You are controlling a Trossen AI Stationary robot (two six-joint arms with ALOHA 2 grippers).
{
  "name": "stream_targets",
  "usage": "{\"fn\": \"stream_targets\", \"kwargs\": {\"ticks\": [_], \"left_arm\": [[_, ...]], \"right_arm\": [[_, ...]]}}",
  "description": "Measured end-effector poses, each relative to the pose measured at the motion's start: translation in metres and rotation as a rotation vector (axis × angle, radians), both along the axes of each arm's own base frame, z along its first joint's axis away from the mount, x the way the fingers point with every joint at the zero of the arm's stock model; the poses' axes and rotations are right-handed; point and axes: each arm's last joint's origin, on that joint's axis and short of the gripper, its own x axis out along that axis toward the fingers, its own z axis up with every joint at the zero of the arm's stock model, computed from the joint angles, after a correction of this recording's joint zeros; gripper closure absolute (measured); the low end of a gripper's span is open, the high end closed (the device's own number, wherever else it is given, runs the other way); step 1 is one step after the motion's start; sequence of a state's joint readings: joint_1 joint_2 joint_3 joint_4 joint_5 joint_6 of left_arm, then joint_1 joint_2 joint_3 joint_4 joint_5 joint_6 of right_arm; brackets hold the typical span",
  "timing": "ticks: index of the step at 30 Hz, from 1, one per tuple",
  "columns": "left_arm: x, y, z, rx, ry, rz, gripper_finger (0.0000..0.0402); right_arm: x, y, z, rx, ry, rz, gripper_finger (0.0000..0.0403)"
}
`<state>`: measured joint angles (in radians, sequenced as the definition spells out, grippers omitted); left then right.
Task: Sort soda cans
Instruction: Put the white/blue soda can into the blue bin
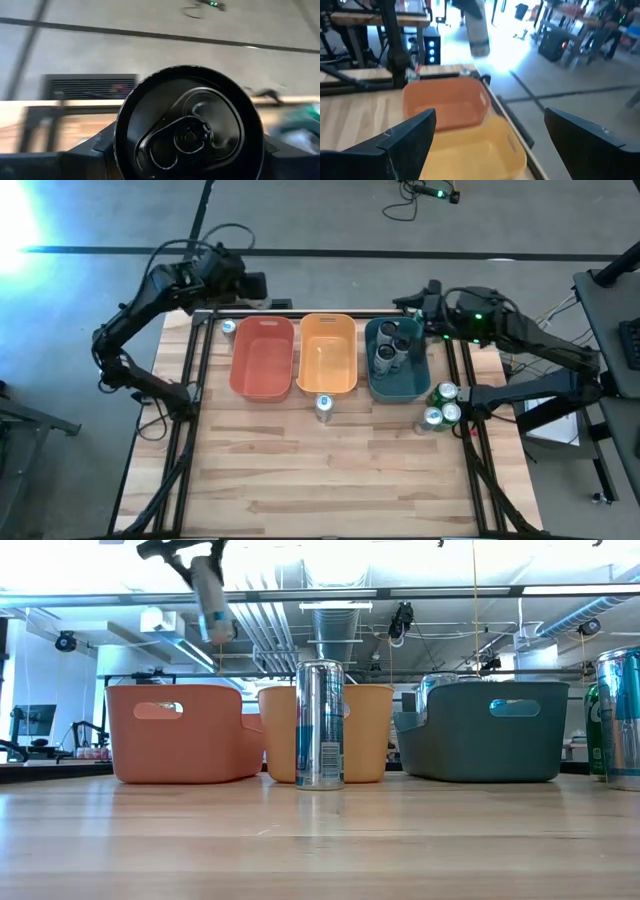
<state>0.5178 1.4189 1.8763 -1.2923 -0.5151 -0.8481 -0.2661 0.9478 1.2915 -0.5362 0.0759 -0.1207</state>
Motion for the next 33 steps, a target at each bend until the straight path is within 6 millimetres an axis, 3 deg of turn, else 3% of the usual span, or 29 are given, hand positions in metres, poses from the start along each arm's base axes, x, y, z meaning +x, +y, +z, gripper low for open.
{"fn": "stream_targets", "kwargs": {"ticks": [7, 17, 22, 26, 33], "left_arm": [[0.034, -0.032, -0.012, -0.007, -0.068, -0.180, 0.0164], [0.080, -0.064, -0.033, -0.003, -0.322, -0.274, 0.0164], [0.108, -0.070, -0.049, -0.015, -0.466, -0.267, 0.0164], [0.127, -0.068, -0.062, -0.020, -0.480, -0.264, 0.0163], [0.149, -0.068, -0.067, -0.008, -0.569, -0.293, 0.0163]], "right_arm": [[0.050, -0.009, -0.008, 0.005, -0.085, 0.130, 0.0035], [0.102, -0.010, -0.028, -0.087, -0.104, 0.117, 0.0035], [0.118, -0.010, -0.041, -0.137, -0.036, 0.092, 0.0035], [0.125, -0.011, -0.049, -0.148, 0.000, 0.045, 0.0035], [0.130, -0.013, -0.060, -0.163, 0.066, 0.018, 0.0035]]}}
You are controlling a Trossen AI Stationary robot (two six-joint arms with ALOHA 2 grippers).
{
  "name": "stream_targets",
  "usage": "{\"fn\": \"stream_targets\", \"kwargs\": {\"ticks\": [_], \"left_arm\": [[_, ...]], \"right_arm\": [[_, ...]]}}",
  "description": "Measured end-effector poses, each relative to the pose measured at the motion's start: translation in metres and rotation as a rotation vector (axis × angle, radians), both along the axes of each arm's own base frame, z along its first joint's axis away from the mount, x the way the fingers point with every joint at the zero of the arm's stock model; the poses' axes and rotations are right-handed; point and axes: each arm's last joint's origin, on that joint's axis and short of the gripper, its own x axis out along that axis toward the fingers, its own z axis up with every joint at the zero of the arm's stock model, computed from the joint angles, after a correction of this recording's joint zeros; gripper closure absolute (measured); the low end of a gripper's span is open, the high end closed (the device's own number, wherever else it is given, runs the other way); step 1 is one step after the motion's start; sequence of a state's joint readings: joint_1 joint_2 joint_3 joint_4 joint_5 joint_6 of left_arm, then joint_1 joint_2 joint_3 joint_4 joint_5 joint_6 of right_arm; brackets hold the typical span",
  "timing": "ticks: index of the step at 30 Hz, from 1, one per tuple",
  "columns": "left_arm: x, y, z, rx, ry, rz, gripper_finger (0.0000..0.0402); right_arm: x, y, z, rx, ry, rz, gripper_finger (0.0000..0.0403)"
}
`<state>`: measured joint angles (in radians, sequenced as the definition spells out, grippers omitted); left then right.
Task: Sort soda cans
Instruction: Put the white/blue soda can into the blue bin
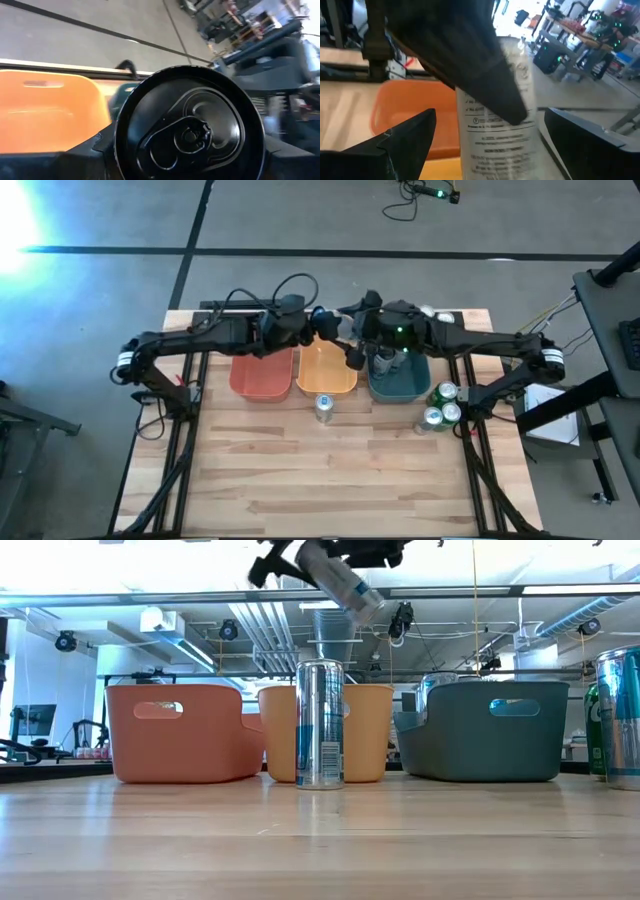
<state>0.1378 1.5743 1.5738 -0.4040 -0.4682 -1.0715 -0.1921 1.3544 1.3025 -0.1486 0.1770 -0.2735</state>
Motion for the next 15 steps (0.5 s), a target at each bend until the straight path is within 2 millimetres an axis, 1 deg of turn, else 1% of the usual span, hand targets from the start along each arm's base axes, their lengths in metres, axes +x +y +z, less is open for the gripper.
{"fn": "stream_targets", "kwargs": {"ticks": [3, 8, 12, 15], "left_arm": [[0.006, -0.003, -0.003, -0.004, -0.017, -0.020, 0.0163], [0.010, -0.007, -0.008, -0.016, 0.000, -0.024, 0.0163], [0.010, -0.009, -0.005, -0.011, -0.008, -0.031, 0.0163], [0.008, -0.010, 0.002, 0.002, -0.022, -0.037, 0.0163]], "right_arm": [[0.002, -0.002, -0.005, -0.014, 0.033, -0.066, 0.0035], [-0.001, -0.002, -0.009, -0.021, 0.083, -0.070, 0.0035], [-0.008, 0.000, -0.013, 0.014, 0.161, -0.051, 0.0035], [-0.015, 0.001, -0.014, 0.046, 0.199, -0.050, 0.0035]]}}
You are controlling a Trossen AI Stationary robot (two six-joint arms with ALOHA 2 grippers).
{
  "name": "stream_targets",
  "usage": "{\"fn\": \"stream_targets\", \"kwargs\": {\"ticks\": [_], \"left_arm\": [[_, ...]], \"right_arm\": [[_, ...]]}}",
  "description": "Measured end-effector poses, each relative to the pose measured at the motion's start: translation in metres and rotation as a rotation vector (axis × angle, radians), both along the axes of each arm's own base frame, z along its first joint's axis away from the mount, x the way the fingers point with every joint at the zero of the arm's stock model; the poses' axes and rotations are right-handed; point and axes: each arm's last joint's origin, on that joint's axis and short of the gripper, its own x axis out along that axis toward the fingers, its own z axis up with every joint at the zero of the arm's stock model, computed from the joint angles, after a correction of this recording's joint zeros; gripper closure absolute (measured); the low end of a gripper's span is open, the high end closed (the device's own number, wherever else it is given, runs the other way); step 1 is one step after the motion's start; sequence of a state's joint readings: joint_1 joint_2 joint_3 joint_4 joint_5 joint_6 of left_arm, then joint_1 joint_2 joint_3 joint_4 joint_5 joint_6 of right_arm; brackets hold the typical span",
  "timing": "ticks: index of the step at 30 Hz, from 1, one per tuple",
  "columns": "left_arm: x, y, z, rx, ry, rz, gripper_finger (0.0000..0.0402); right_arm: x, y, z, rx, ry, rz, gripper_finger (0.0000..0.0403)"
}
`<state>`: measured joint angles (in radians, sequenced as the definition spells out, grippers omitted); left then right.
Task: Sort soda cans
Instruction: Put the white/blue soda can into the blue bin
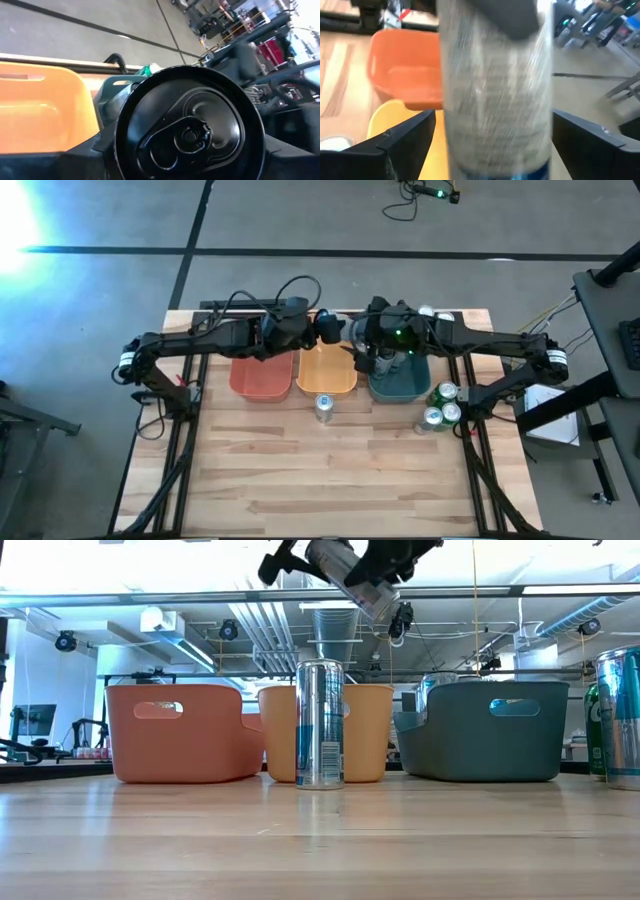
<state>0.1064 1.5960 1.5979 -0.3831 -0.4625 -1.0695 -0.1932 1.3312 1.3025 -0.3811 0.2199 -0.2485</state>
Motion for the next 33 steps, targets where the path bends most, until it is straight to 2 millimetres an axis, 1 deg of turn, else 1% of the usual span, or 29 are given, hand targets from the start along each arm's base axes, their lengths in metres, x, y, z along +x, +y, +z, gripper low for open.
{"fn": "stream_targets", "kwargs": {"ticks": [3, 7, 9, 12, 16, 19, 20, 25, 27, 31, 33], "left_arm": [[-0.001, -0.001, 0.007, 0.003, -0.025, -0.003, 0.0163], [-0.001, -0.004, 0.008, -0.001, -0.027, -0.009, 0.0163], [-0.001, -0.005, 0.008, 0.000, -0.025, -0.013, 0.0163], [-0.001, -0.006, 0.008, 0.000, -0.026, -0.016, 0.0163], [-0.001, -0.008, 0.008, 0.006, -0.021, -0.025, 0.0163], [0.000, -0.009, 0.008, 0.009, -0.022, -0.029, 0.0163], [0.000, -0.010, 0.008, 0.009, -0.021, -0.030, 0.0163], [0.000, -0.010, 0.008, 0.004, -0.022, -0.030, 0.0163], [0.000, -0.010, 0.008, 0.005, -0.024, -0.031, 0.0163], [-0.001, -0.010, 0.007, 0.013, -0.010, -0.031, 0.0163], [-0.001, -0.010, 0.006, 0.013, -0.004, -0.031, 0.0163]], "right_arm": [[-0.005, 0.001, 0.004, 0.000, -0.002, 0.000, 0.0035], [-0.010, 0.002, 0.007, -0.006, 0.007, 0.003, 0.0036], [-0.011, 0.002, 0.007, 0.001, 0.009, -0.001, 0.0044], [-0.013, 0.002, 0.004, 0.005, 0.046, 0.000, 0.0069], [-0.013, 0.002, -0.004, 0.009, 0.111, -0.013, 0.0117], [-0.014, 0.002, -0.004, 0.024, 0.113, -0.022, 0.0149], [-0.014, 0.002, -0.003, 0.024, 0.109, -0.023, 0.0153], [-0.016, 0.002, -0.001, 0.031, 0.106, -0.026, 0.0150], [-0.016, 0.002, -0.001, 0.031, 0.105, -0.025, 0.0134], [-0.016, 0.002, 0.003, 0.045, 0.081, -0.033, 0.0085], [-0.016, 0.003, 0.006, 0.049, 0.072, -0.023, 0.0070]]}}
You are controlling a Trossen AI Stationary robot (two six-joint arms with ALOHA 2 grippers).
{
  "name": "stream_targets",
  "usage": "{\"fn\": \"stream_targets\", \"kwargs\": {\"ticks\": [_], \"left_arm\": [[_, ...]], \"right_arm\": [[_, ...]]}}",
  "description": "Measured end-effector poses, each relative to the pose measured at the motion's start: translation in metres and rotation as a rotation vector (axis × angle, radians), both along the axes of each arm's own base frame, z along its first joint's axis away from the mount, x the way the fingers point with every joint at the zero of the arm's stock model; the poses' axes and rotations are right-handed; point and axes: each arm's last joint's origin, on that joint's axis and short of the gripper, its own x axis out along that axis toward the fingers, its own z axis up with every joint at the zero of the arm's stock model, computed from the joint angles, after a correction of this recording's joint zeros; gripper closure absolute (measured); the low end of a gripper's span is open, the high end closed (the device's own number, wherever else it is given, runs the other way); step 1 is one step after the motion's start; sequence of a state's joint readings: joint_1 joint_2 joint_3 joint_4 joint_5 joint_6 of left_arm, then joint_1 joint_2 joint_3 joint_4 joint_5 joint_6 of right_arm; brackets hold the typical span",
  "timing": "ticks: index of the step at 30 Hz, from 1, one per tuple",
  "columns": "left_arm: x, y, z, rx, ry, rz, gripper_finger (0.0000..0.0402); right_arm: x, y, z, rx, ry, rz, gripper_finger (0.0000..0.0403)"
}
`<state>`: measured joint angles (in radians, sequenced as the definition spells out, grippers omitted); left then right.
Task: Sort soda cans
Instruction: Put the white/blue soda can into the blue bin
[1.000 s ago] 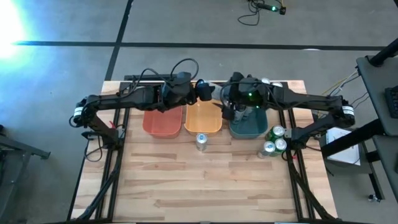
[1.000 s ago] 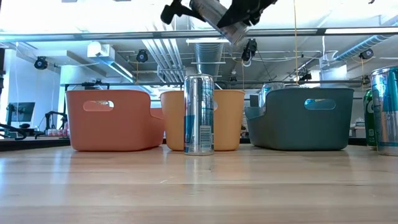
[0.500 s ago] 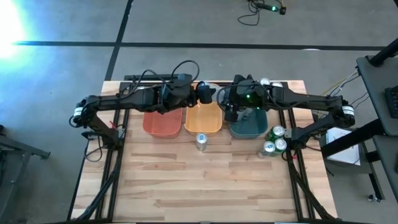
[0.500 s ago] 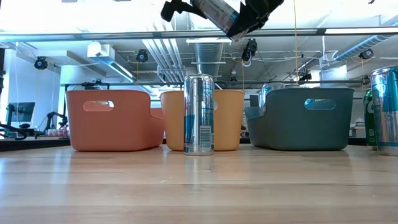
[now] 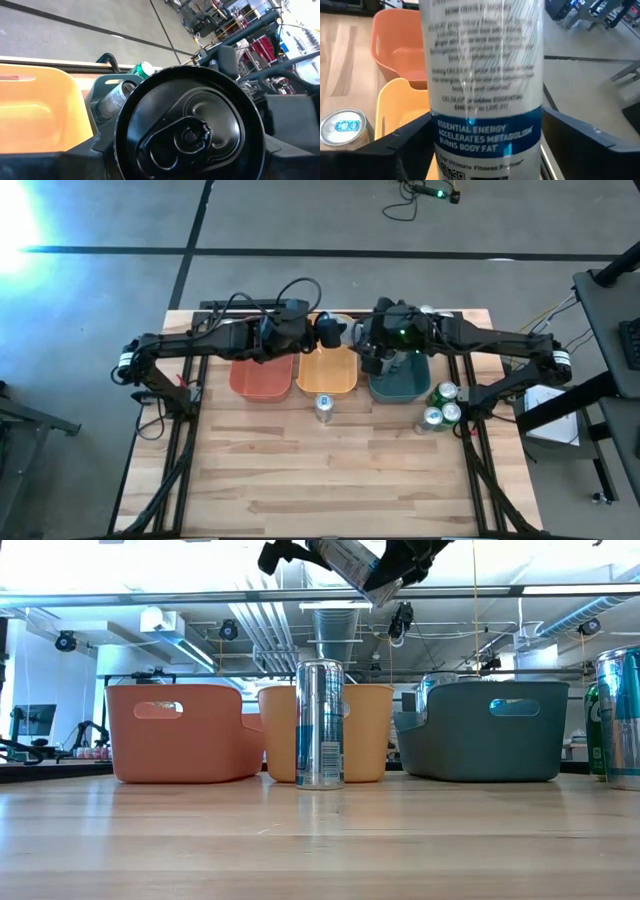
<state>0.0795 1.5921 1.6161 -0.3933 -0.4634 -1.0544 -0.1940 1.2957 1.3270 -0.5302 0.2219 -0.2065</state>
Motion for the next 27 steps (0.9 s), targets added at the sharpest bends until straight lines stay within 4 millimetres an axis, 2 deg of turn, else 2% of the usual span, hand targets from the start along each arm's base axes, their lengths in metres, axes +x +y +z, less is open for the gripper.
{"fn": "stream_targets", "kwargs": {"ticks": [5, 11, 27], "left_arm": [[0.000, 0.000, -0.001, 0.001, 0.004, 0.000, 0.0163], [0.005, 0.000, -0.002, 0.007, -0.016, -0.007, 0.0163], [0.017, -0.003, -0.008, 0.001, -0.031, -0.044, 0.0163]], "right_arm": [[0.003, 0.001, 0.013, -0.003, -0.084, 0.047, 0.0059], [0.007, 0.001, 0.022, -0.051, -0.165, 0.118, 0.0071], [0.014, 0.002, 0.015, -0.040, -0.144, 0.127, 0.0125]]}}
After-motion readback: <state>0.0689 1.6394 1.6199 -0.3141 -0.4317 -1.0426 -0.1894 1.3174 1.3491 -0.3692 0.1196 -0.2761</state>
